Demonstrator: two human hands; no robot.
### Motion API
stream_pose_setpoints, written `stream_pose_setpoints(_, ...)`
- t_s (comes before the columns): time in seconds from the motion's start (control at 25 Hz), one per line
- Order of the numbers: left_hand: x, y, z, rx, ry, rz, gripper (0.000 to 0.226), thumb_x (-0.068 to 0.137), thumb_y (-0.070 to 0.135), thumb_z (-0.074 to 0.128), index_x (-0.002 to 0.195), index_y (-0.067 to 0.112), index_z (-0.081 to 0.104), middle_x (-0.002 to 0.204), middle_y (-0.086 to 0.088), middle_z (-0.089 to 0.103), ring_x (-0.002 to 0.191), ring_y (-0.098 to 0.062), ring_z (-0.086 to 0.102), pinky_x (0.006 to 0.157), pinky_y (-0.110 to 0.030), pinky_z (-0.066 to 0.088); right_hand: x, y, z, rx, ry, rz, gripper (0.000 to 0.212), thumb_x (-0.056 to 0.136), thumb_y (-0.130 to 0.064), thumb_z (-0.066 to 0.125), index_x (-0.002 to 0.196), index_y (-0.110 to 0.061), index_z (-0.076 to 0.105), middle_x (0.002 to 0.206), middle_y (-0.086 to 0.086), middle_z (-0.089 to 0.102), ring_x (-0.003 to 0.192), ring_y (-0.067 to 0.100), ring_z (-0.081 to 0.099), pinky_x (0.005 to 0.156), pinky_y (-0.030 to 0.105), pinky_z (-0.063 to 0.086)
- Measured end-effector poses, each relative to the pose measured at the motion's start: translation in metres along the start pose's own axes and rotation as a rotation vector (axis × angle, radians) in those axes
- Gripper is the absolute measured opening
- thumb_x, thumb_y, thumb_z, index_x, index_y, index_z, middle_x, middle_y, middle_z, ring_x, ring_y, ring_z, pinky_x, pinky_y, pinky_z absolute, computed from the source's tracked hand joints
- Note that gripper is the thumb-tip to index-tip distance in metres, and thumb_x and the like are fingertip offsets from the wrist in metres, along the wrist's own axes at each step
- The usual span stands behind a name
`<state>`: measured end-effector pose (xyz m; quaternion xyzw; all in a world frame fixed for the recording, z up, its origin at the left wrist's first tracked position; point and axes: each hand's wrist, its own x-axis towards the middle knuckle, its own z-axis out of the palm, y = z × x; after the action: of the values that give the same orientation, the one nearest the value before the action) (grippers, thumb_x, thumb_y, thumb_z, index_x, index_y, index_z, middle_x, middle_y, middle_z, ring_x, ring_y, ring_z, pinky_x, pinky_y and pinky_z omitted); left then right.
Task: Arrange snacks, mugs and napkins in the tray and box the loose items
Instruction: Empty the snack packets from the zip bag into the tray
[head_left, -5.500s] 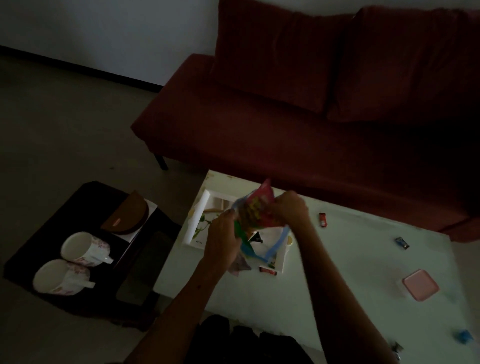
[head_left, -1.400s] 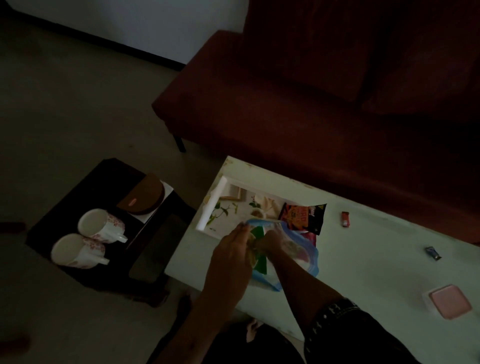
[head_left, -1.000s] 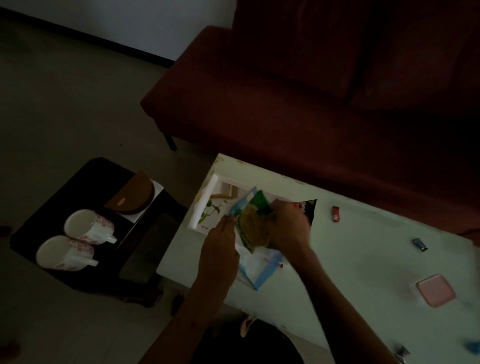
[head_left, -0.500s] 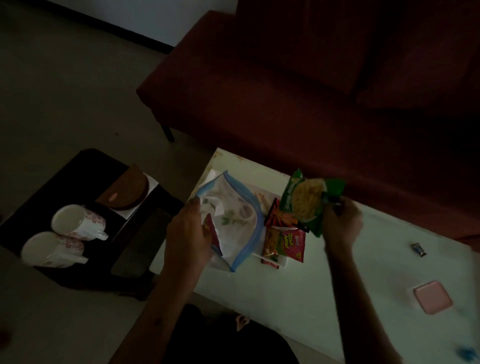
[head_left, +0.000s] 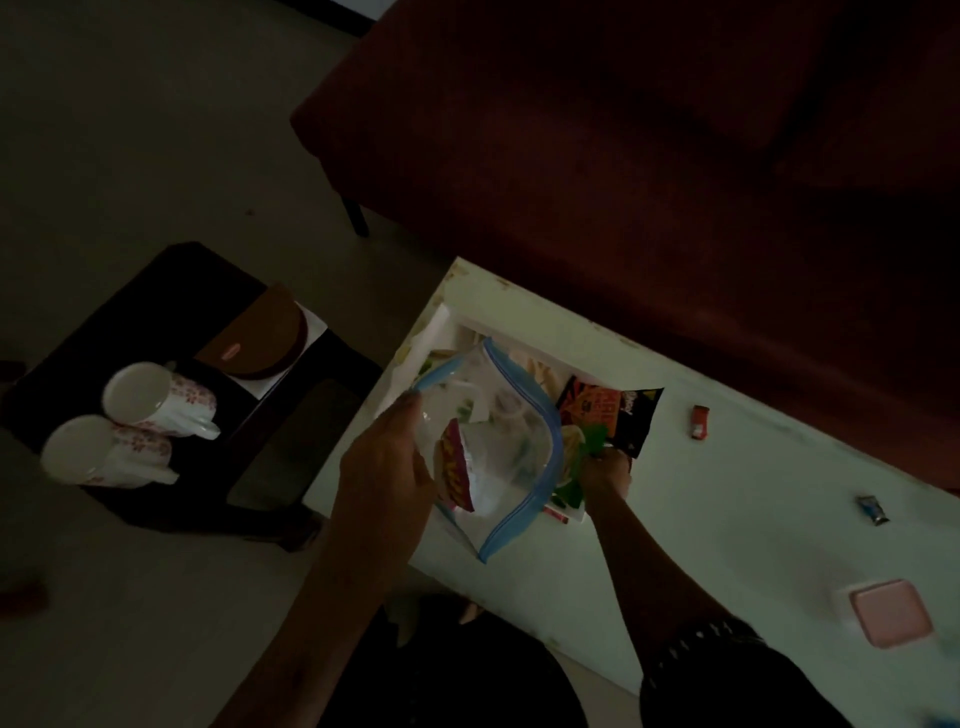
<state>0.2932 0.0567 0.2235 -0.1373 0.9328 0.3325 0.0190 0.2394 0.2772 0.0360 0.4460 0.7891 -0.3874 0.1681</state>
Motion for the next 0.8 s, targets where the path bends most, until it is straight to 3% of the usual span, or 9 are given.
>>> stream_pose_setpoints(0.12, -0.002, 0.001, 0.006, -0.018, -0.032, -0.003, 0.050, 0.084, 0.001, 0.056, 0.132, 0.004, 0.043, 0.131, -0.018, 0.055, 0.124, -0.027, 0.050, 0.100, -0.026, 0.033, -0.013, -0.017, -0.019, -0.008, 0.068, 0.000, 0.022, 0.090, -0.014, 0.053, 0.108, -0.004, 0.062, 0.110, 0.020, 0.066, 0.100, 0.033, 0.064, 0.074, 0.033, 0.048)
stream_pose_setpoints(0.24, -0.004, 0.005, 0.012, -0.018, -0.053, 0.001, 0.053, 0.084, 0.005, 0.056, 0.135, 0.007, 0.040, 0.135, -0.016, 0.053, 0.127, -0.026, 0.047, 0.104, -0.030, 0.034, -0.063, -0.049, -0.050, 0.401, 0.363, -0.444, 0.020, 0.088, -0.017, 0.052, 0.106, -0.012, 0.058, 0.102, 0.004, 0.066, 0.095, 0.007, 0.063, 0.073, 0.018, 0.046)
stream_pose_setpoints(0.28, -0.006, 0.006, 0.013, -0.015, -0.056, 0.008, 0.054, 0.084, 0.005, 0.057, 0.135, 0.007, 0.040, 0.134, -0.016, 0.053, 0.127, -0.026, 0.048, 0.104, -0.029, 0.034, -0.087, -0.056, -0.053, 0.449, 0.373, -0.656, 0.017, 0.087, -0.023, 0.053, 0.103, -0.019, 0.057, 0.095, -0.005, 0.064, 0.088, -0.006, 0.060, 0.070, 0.007, 0.044)
stream_pose_setpoints(0.36, -0.011, 0.011, 0.014, -0.024, -0.066, 0.036, 0.053, 0.083, 0.005, 0.057, 0.134, 0.006, 0.041, 0.132, -0.017, 0.055, 0.124, -0.027, 0.050, 0.101, -0.027, 0.034, -0.124, -0.063, -0.044, 0.206, 0.138, -0.874, 0.015, 0.086, -0.040, 0.050, 0.095, -0.031, 0.058, 0.083, -0.015, 0.061, 0.075, -0.009, 0.059, 0.060, 0.001, 0.041)
stream_pose_setpoints(0.44, -0.016, 0.017, 0.015, -0.031, -0.068, 0.079, 0.054, 0.083, 0.004, 0.058, 0.134, 0.006, 0.041, 0.132, -0.017, 0.055, 0.123, -0.026, 0.051, 0.101, -0.025, 0.034, -0.134, -0.068, -0.014, -0.320, -0.248, -0.756, 0.035, 0.084, -0.050, 0.051, 0.097, -0.019, 0.061, 0.088, -0.002, 0.062, 0.078, 0.005, 0.061, 0.065, 0.012, 0.040)
stream_pose_setpoints(0.52, -0.020, 0.021, 0.016, -0.039, -0.054, 0.115, 0.053, 0.083, 0.000, 0.057, 0.133, 0.006, 0.042, 0.131, -0.016, 0.056, 0.122, -0.025, 0.053, 0.100, -0.027, 0.037, -0.123, -0.067, 0.016, -0.545, -0.518, -0.511, 0.033, 0.086, -0.042, 0.058, 0.096, -0.011, 0.056, 0.100, 0.013, 0.056, 0.093, 0.021, 0.057, 0.075, 0.027, 0.040)
stream_pose_setpoints(0.6, -0.022, 0.024, 0.018, -0.076, -0.030, 0.142, 0.048, 0.083, -0.003, 0.056, 0.130, 0.003, 0.046, 0.125, -0.018, 0.060, 0.115, -0.028, 0.058, 0.098, -0.030, 0.043, -0.114, -0.060, 0.035, -0.419, -0.505, -0.427, 0.022, 0.088, -0.030, 0.058, 0.099, -0.012, 0.052, 0.105, 0.018, 0.054, 0.099, 0.024, 0.055, 0.081, 0.035, 0.044)
stream_pose_setpoints(0.68, -0.025, 0.026, 0.018, -0.098, -0.014, 0.134, 0.045, 0.084, -0.002, 0.055, 0.128, 0.002, 0.049, 0.121, -0.019, 0.063, 0.111, -0.029, 0.061, 0.094, -0.028, 0.044, -0.118, -0.056, 0.043, -0.298, -0.369, -0.375, 0.035, 0.093, -0.033, 0.048, 0.113, -0.005, 0.055, 0.113, 0.018, 0.060, 0.107, 0.030, 0.059, 0.088, 0.040, 0.048)
stream_pose_setpoints(0.8, -0.023, 0.019, 0.016, -0.039, 0.000, 0.132, 0.048, 0.081, -0.004, 0.058, 0.128, 0.001, 0.049, 0.122, -0.020, 0.062, 0.112, -0.030, 0.060, 0.097, -0.032, 0.043, -0.135, -0.072, 0.038, -0.363, -0.311, -0.391, 0.046, 0.093, -0.044, 0.043, 0.111, -0.005, 0.059, 0.108, 0.015, 0.065, 0.100, 0.029, 0.063, 0.085, 0.038, 0.053)
